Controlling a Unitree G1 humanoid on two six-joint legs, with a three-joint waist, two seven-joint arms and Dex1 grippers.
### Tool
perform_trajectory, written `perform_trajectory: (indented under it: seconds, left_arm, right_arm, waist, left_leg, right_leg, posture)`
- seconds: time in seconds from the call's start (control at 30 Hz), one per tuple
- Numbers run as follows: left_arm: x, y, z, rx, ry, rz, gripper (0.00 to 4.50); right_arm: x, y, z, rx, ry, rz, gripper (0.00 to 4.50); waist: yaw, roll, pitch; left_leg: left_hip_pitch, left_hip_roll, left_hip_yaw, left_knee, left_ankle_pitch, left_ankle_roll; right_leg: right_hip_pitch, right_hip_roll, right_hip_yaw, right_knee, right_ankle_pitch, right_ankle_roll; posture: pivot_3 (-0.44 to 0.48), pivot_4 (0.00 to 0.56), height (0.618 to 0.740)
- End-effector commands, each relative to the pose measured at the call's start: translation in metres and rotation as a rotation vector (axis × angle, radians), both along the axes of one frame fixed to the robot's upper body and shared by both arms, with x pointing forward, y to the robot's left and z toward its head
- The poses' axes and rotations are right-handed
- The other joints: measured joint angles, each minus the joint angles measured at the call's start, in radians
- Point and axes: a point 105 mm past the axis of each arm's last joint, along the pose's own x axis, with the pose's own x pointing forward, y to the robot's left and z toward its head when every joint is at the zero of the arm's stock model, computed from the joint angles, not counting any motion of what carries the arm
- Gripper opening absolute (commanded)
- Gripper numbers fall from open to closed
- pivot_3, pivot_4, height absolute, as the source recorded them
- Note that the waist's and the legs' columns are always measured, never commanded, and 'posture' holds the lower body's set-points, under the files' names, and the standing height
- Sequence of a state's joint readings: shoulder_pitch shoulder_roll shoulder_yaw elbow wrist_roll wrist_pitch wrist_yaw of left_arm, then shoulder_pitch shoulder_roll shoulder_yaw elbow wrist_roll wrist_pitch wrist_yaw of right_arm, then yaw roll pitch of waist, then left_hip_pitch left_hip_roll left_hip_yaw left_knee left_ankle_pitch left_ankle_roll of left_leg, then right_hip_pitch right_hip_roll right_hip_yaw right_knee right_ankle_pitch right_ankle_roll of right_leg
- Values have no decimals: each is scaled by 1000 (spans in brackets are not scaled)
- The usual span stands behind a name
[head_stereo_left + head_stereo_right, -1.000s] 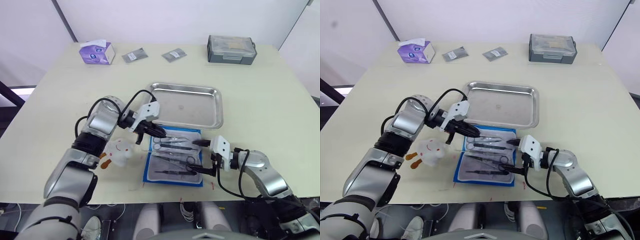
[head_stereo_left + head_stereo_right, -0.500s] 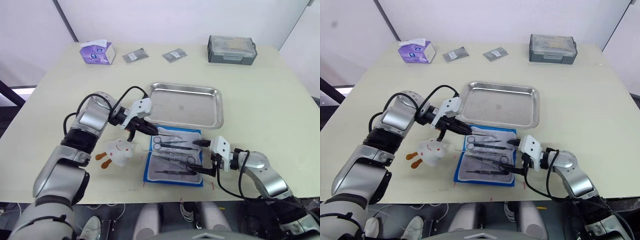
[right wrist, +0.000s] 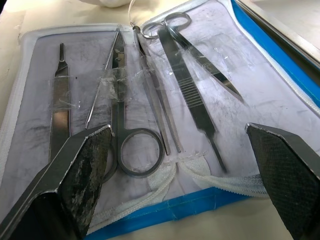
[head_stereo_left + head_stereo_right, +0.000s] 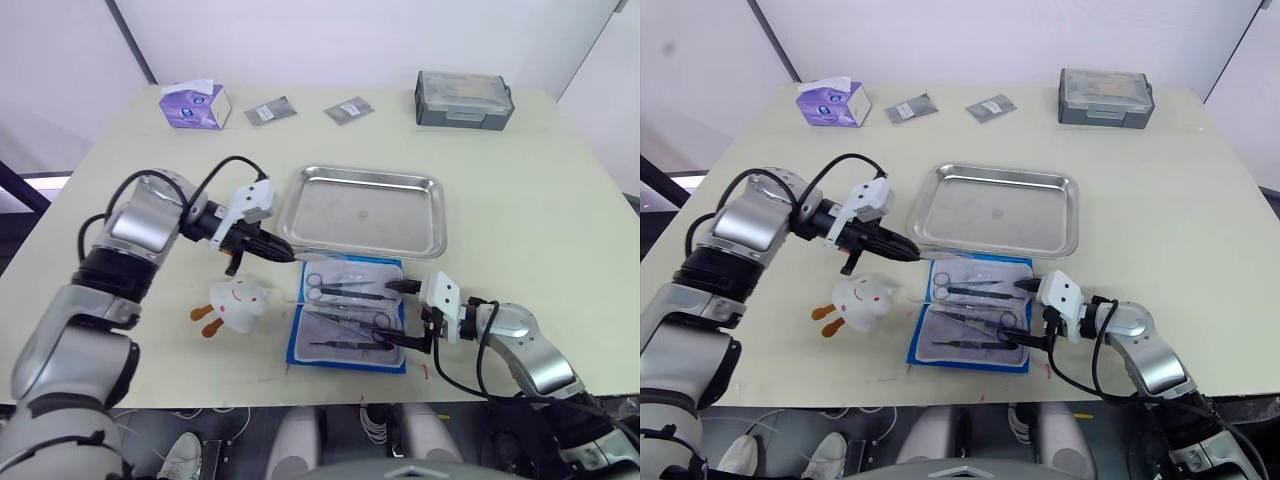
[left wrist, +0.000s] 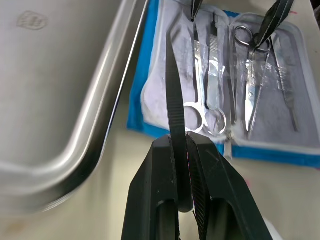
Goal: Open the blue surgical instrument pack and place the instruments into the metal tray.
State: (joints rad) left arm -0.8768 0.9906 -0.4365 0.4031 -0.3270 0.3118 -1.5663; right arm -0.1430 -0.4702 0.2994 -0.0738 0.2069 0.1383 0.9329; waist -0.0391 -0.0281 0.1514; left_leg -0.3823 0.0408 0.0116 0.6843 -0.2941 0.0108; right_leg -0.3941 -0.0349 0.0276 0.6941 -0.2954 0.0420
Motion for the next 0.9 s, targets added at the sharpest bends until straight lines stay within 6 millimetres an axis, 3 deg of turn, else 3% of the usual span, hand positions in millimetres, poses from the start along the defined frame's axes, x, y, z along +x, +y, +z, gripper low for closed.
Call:
perform_trajectory:
  seconds: [0.03, 0.3, 0.53, 0.9]
  left_arm:
    - [-5, -1, 19, -42, -37, -68, 87]
    - [-4, -19, 54, -283, -85, -71, 87]
    - [17, -47, 74, -513, -174, 136, 87]
    - [58, -59, 45, -420, -354, 616, 87]
  right_arm:
    - [-20, -14, -61, -157, 212, -33, 4500]
    - [-20, -15, -61, -158, 211, -30, 4500]
    - [-21, -14, -62, -157, 211, -27, 4500]
    - [-22, -15, -63, -159, 212, -26, 4500]
  waist:
    - [3, -2, -1]
    - [5, -4, -3]
    - [4, -4, -3]
    - [4, -4, -4]
  left_leg:
    - [0, 0, 0, 0, 0, 0]
    - [0, 0, -1, 0, 0, 0]
    - [1, 0, -1, 0, 0, 0]
    - [2, -1, -5, 0, 0, 0]
  right_leg:
    - [0, 0, 0, 0, 0, 0]
    - [1, 0, -1, 0, 0, 0]
    - [2, 0, -1, 0, 0, 0]
    - [4, 0, -1, -1, 0, 0]
  posture:
    - [0, 150, 740]
    - [0, 150, 740]
    - [0, 150, 740]
    - [0, 150, 740]
